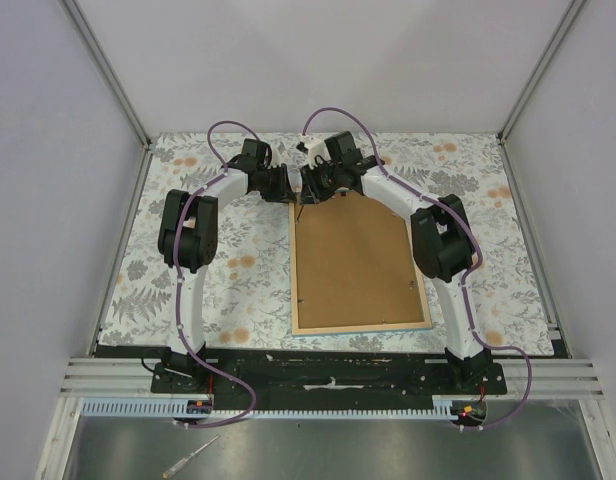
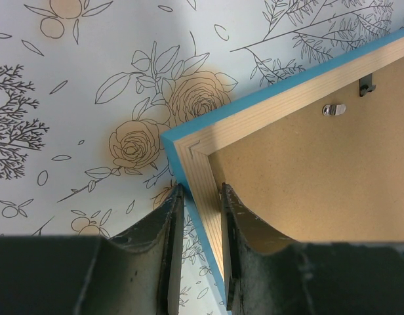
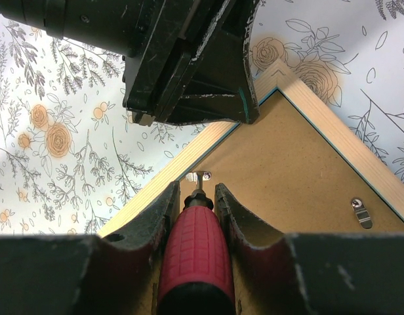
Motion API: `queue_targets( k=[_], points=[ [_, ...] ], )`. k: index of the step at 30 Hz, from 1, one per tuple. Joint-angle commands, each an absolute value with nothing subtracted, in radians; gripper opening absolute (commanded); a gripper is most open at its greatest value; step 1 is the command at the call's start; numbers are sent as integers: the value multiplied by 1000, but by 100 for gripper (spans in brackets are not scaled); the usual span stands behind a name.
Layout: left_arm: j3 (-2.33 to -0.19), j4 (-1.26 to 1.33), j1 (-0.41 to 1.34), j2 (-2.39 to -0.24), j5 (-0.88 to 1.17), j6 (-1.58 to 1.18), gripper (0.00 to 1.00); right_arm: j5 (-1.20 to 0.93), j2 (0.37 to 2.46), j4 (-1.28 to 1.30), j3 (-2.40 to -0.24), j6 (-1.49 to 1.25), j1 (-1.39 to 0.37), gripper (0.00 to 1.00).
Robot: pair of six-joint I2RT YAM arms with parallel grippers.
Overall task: Take the photo out of the frame
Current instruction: Release the photo frame item from the photo frame.
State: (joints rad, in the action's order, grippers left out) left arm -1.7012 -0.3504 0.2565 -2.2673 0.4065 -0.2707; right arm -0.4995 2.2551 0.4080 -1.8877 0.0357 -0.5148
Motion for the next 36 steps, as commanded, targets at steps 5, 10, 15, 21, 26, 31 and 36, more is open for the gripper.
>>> queue_targets(
  k=[5,10,15,21,26,31,36],
  points=[
    [-1667,-405,249,-2267,407,-268,26,-500,2194,488,-1890,89,-515,0],
    [-1666,-403,249,-2267,410,-272,26,-518,2194,483,-1898,77,-517,0],
    [-1664,-402,249,-2270,414,-275,26,-552,2212,474,-1927,22,-517,0],
    [-1661,-400,249,-2269,416,-275,26,-537,2227,476,-1944,15,-526,0],
    [-1663,-400,249,-2270,419,-276,26,-529,2220,476,-1936,25,-526,0],
    [-1663,-400,249,-2270,419,-276,26,-520,2221,476,-1937,28,-528,0],
    [-1663,-399,249,-2270,417,-276,26,-491,2217,479,-1931,44,-528,0]
  ],
)
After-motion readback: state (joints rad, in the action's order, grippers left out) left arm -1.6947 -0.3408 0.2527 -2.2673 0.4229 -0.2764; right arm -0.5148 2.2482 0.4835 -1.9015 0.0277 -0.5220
